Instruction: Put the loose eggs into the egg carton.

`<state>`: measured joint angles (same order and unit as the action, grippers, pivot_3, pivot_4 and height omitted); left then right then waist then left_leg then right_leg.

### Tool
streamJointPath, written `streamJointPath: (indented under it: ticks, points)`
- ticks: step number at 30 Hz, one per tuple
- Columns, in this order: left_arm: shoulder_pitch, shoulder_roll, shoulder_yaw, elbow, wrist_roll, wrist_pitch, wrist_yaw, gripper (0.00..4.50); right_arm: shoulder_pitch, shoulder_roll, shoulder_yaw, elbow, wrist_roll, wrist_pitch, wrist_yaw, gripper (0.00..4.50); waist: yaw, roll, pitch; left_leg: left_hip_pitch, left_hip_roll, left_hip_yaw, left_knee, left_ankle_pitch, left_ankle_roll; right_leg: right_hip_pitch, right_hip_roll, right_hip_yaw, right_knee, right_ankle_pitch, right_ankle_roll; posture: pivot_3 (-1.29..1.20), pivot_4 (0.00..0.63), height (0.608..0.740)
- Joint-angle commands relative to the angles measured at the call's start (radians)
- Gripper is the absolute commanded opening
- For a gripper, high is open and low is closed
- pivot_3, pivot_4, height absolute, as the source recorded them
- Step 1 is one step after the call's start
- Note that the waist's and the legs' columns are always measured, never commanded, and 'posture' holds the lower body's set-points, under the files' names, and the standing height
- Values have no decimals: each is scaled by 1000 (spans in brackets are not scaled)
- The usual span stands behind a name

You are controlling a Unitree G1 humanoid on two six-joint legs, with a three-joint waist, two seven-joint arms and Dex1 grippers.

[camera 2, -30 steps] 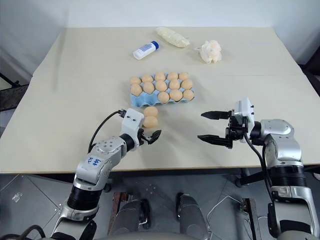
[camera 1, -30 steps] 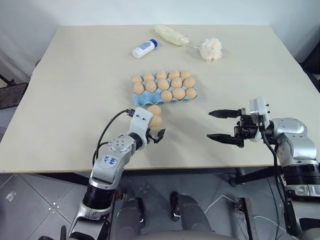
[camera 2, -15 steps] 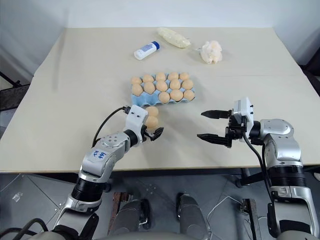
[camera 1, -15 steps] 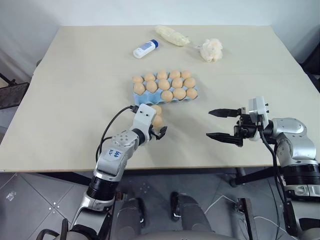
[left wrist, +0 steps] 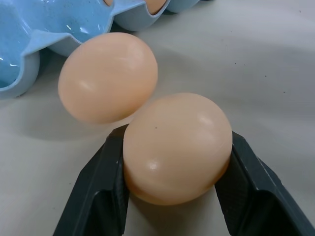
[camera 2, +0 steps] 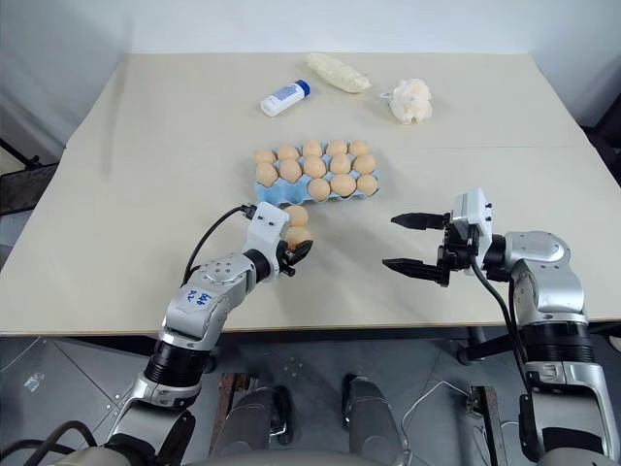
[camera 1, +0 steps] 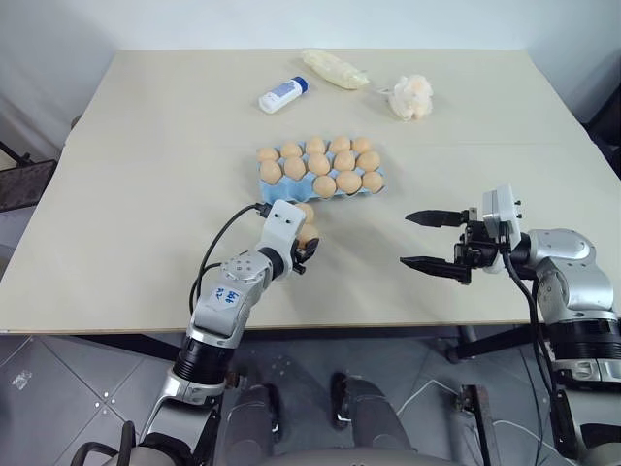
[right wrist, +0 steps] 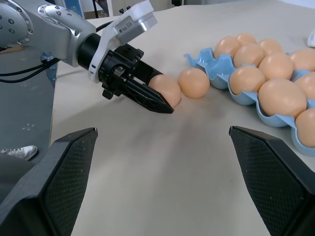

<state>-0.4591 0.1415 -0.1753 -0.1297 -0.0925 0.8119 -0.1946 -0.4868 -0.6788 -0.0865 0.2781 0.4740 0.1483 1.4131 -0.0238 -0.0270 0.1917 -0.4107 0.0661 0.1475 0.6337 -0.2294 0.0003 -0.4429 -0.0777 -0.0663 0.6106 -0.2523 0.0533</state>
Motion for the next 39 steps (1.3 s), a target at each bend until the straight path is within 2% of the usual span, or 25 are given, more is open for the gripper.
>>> streamJointPath:
  ticks: [1,6,8,11,19,24,29,38,39]
  points:
    - [14,13,10,-95,-6,50,-8,1913,4,-28,-35,-28,12,-8,0,4500,-1,0,0,0,0,0,0,0,0,0,0,0,0,0,0,0,150,740]
    - [23,33,37,-234,-35,58,-34,1891,1,-32,-33,-20,9,-10,-4,4500,-1,0,0,0,1,0,-1,0,0,0,0,0,0,0,0,0,150,740]
    - [14,6,70,-247,-57,-54,-41,1891,-3,-30,-31,-14,6,-13,-7,4500,0,0,0,0,1,0,-1,0,0,0,0,0,0,0,0,0,150,740]
    - [-40,9,77,-218,-51,-29,-40,1891,-9,-26,-30,-12,3,-13,-16,4500,0,0,0,0,0,0,0,0,0,0,0,0,0,0,0,0,150,740]
    - [-161,-93,136,50,-42,-245,24,1891,-9,-21,-29,-23,1,-10,-43,4500,1,-1,1,-1,-1,0,1,0,2,0,0,0,0,1,1,0,150,740]
    - [-226,-110,134,245,10,-436,57,1891,10,-29,-37,-41,3,-2,-59,4500,1,-1,1,-1,-1,0,1,0,2,0,1,0,0,1,1,0,150,740]
    - [-303,-135,157,435,31,-515,119,1891,26,-37,-45,-56,6,6,-70,4500,2,-2,1,-1,-2,0,2,0,3,0,1,-1,-1,1,2,0,150,740]
    - [-362,-146,157,588,34,-617,110,1891,48,-41,-53,-80,11,15,-87,4500,2,-2,1,-2,-2,0,1,-1,3,0,3,-2,-1,1,2,0,150,740]
    - [-370,-146,159,606,36,-628,115,2218,52,-41,-54,-84,12,17,-89,4500,3,-2,1,-2,-2,0,1,-1,3,0,3,-2,-1,1,2,0,150,740]
